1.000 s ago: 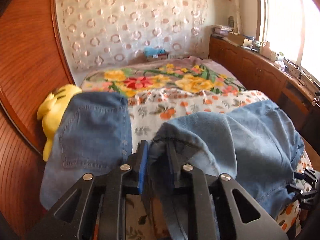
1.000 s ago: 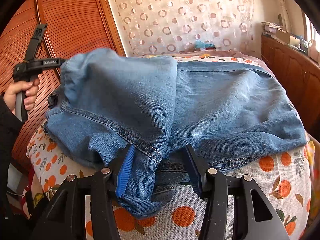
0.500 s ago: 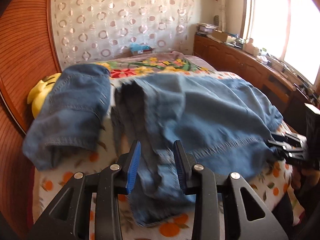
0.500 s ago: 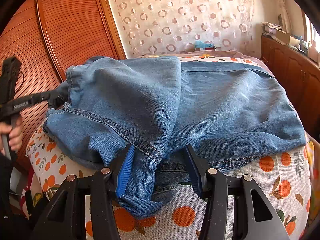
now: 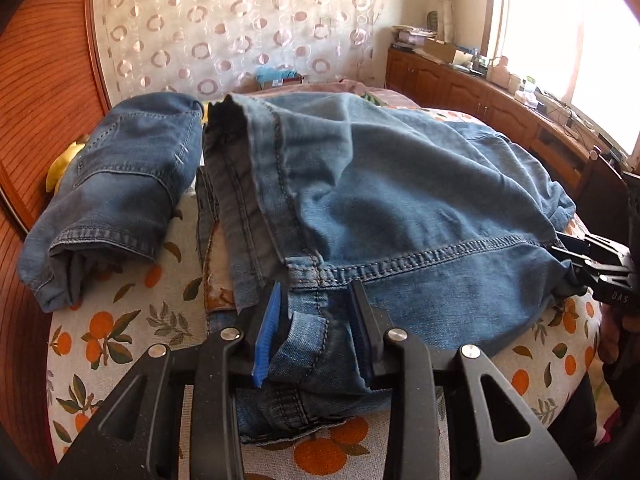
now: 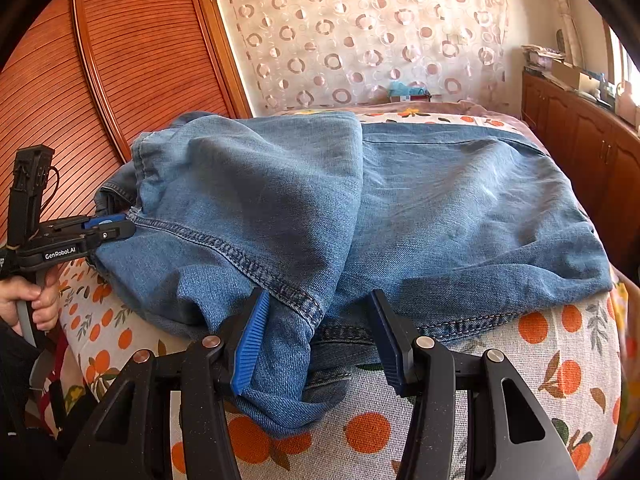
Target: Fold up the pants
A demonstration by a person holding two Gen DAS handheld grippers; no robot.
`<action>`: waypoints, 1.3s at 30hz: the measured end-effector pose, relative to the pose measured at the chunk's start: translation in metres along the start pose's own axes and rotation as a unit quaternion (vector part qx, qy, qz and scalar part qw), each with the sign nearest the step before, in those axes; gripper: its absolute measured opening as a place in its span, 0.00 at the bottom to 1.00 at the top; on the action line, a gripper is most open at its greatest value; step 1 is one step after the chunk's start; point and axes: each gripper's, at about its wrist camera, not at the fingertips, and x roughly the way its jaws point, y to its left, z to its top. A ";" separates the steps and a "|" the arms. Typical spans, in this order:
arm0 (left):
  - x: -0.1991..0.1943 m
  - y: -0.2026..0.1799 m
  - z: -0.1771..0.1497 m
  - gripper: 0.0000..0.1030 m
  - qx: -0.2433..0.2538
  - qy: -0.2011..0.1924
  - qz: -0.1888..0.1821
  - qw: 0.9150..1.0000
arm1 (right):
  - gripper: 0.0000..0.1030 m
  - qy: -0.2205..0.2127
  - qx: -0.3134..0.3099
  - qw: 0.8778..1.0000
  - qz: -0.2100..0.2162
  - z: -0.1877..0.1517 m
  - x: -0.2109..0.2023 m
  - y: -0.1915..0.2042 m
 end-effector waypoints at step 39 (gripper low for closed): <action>-0.039 -0.003 0.029 0.51 -0.007 -0.084 -0.015 0.996 | 0.51 -0.016 -0.022 0.998 -0.049 0.005 -0.045 -0.002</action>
